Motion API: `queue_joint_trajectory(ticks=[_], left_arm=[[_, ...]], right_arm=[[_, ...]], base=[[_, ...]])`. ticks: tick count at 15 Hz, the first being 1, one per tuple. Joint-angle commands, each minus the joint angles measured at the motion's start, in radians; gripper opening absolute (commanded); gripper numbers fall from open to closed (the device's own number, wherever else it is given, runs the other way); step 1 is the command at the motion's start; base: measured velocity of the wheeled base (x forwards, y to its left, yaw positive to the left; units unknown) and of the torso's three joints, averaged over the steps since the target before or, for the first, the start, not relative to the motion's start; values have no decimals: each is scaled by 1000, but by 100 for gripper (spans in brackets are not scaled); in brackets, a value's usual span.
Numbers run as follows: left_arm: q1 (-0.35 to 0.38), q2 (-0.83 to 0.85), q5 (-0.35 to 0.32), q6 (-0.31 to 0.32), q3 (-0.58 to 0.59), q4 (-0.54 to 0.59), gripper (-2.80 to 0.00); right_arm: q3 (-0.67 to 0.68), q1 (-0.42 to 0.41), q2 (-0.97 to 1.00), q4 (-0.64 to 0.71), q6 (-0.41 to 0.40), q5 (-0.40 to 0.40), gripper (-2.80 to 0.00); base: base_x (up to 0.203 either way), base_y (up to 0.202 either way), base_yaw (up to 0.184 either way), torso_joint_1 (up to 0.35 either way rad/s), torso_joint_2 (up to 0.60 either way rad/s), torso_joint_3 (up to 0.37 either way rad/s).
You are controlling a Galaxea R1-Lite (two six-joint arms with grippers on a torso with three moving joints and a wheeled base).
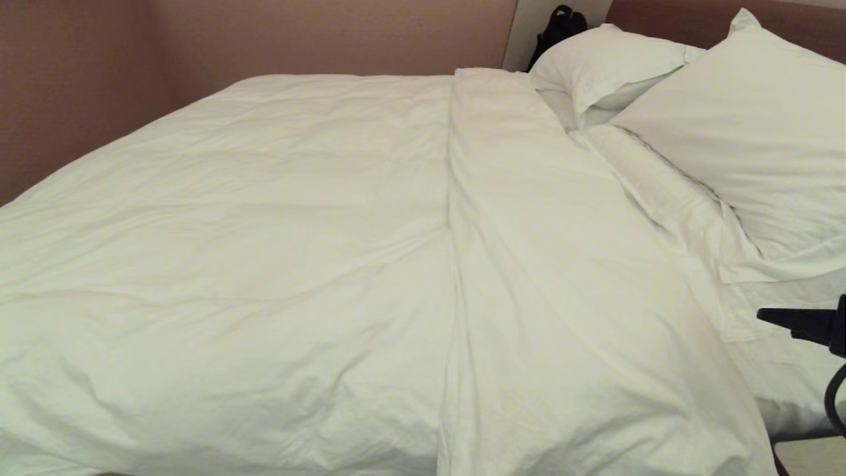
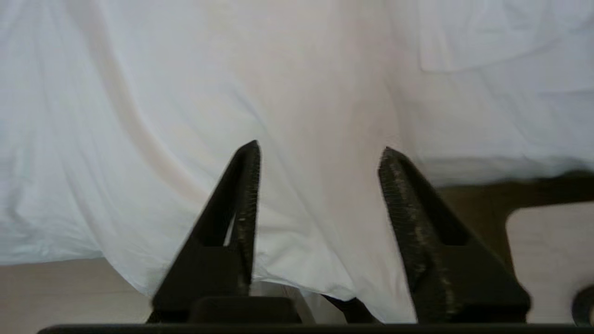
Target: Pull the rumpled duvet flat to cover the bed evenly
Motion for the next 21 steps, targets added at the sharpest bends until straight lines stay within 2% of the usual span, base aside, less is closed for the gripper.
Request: queue_joint_trajectory(ticks=[1,5,8,10,11,12,18,20,21], left_arm=[[1,0,0,0,0,0,-280],[1,0,0,0,0,0,-280],[1,0,0,0,0,0,-280],[1,0,0,0,0,0,-280],[1,0,0,0,0,0,-280],[1,0,0,0,0,0,-280],[1,0,0,0,0,0,-280],[1,0,0,0,0,0,-280],[1,0,0,0,0,0,-280]], right_arm=[[-41,8,61,-1,3,27,-280],[-107,-7,172,-17,4,97,-280],[-117,-31,331,-170,-3,132,-280],[-118,-61,426,-266,-33,205,-280],[-118,-81,461,-307,-44,233,-169],[-117,-102,476,-335,-49,247,0],[-120,-125,477,-343,-51,284,0],[-116,-147,494,-347,-53,343,0],[-114,-171,499,-350,-55,420,0]], base=[[0,0,0,0,0,0],[0,0,0,0,0,0],[0,0,0,0,0,0],[0,0,0,0,0,0],[0,0,0,0,0,0],[0,0,0,0,0,0],[0,0,0,0,0,0],[0,0,0,0,0,0],[0,0,0,0,0,0]])
